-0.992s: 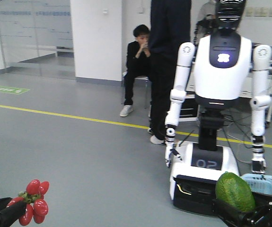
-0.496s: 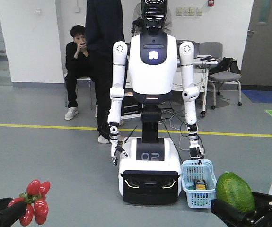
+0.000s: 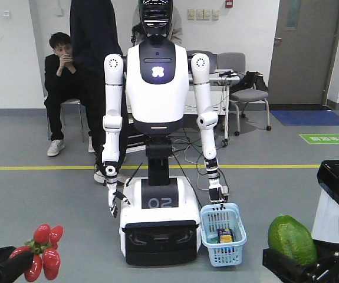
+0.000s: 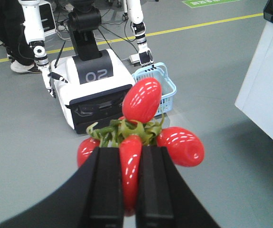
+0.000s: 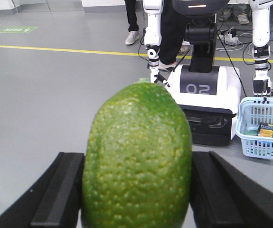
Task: Pick snacks and fruit into basket
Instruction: 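Drive the base away from the stand toward the basket robot, then approach the basket robot, holding chili and lime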
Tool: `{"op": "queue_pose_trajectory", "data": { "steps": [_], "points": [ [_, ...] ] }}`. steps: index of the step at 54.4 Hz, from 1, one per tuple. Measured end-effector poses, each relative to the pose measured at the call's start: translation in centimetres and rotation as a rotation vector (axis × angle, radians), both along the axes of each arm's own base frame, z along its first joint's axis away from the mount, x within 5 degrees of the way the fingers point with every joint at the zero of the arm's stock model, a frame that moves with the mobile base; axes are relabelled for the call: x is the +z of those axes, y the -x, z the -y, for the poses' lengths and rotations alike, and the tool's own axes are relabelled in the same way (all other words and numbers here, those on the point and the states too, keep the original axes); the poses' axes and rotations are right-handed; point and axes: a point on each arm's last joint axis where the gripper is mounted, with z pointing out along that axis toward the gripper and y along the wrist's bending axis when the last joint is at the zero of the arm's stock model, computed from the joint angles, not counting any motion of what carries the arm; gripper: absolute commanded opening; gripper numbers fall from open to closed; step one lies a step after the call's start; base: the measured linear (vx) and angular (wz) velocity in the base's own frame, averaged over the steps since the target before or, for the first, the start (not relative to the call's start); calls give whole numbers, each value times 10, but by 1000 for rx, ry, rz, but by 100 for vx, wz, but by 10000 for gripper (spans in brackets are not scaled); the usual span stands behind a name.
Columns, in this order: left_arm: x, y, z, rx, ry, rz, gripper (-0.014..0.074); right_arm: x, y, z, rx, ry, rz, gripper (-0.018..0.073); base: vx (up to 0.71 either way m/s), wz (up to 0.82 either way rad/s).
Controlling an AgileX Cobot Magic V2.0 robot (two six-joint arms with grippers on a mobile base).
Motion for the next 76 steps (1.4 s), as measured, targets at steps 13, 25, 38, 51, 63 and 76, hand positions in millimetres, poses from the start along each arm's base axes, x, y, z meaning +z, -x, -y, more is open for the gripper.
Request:
{"op": "queue_pose_trajectory", "data": {
  "steps": [13, 25, 38, 51, 63, 76],
  "points": [
    [0, 0, 0, 0, 0, 0, 0, 0, 0, 0, 0, 0, 0, -8, 28, -2],
    [0, 0, 0, 0, 0, 0, 0, 0, 0, 0, 0, 0, 0, -8, 36, 5],
    [0, 0, 0, 0, 0, 0, 0, 0, 0, 0, 0, 0, 0, -8, 41, 2],
    [0, 0, 0, 0, 0, 0, 0, 0, 0, 0, 0, 0, 0, -8, 39, -6],
    [0, 0, 0, 0, 0, 0, 0, 0, 0, 0, 0, 0, 0, -8, 39, -4],
    [0, 0, 0, 0, 0, 0, 0, 0, 0, 0, 0, 0, 0, -8, 37, 1]
  ]
}}
